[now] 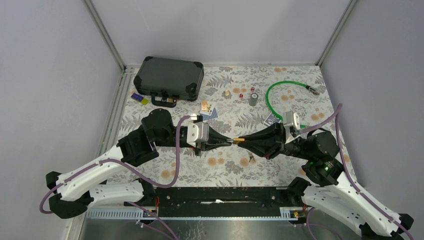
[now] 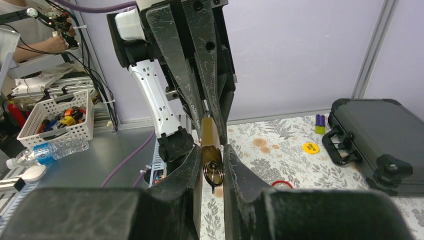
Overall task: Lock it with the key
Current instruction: Lock the lock.
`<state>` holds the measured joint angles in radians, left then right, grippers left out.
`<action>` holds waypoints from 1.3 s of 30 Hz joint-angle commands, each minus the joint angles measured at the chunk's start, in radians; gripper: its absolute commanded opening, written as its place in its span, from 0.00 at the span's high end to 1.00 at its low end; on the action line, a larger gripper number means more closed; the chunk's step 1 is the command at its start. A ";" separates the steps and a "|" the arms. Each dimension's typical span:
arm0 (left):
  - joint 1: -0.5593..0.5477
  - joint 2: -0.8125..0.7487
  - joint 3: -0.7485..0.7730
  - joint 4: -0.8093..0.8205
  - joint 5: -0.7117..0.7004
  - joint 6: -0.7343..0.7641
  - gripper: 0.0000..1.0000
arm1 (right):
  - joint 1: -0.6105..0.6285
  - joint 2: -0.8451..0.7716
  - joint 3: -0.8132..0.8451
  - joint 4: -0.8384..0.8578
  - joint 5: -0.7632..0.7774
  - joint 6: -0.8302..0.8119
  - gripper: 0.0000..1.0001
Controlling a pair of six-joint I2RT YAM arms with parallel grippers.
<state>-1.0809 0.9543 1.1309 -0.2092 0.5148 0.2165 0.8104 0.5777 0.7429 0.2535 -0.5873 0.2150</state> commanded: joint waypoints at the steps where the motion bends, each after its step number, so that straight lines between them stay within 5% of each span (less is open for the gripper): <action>1: 0.012 0.004 0.058 0.020 0.037 0.030 1.00 | -0.002 -0.022 0.025 0.063 0.000 0.005 1.00; 12: 0.056 -0.029 0.059 -0.039 0.092 0.033 1.00 | -0.002 -0.025 0.051 -0.007 0.014 -0.050 1.00; 16: 0.056 -0.014 0.041 0.016 0.108 0.006 0.78 | -0.002 -0.004 0.044 0.020 -0.009 -0.029 1.00; 28: 0.056 0.011 0.052 0.025 0.126 -0.006 0.75 | -0.003 0.015 0.039 0.049 -0.032 -0.011 1.00; 33: 0.056 0.030 0.067 0.012 0.135 -0.008 0.78 | -0.002 0.026 0.039 0.062 -0.040 -0.003 1.00; 37: 0.056 0.046 0.088 -0.030 0.154 0.008 1.00 | -0.002 0.027 0.040 0.064 -0.040 -0.003 1.00; 39: 0.056 0.053 0.103 -0.060 0.156 0.022 1.00 | -0.002 0.024 0.040 0.061 -0.035 -0.007 1.00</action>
<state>-1.0222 0.9871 1.1717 -0.2584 0.6262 0.2005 0.8101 0.6044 0.7448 0.2314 -0.6147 0.1871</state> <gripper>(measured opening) 0.035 0.211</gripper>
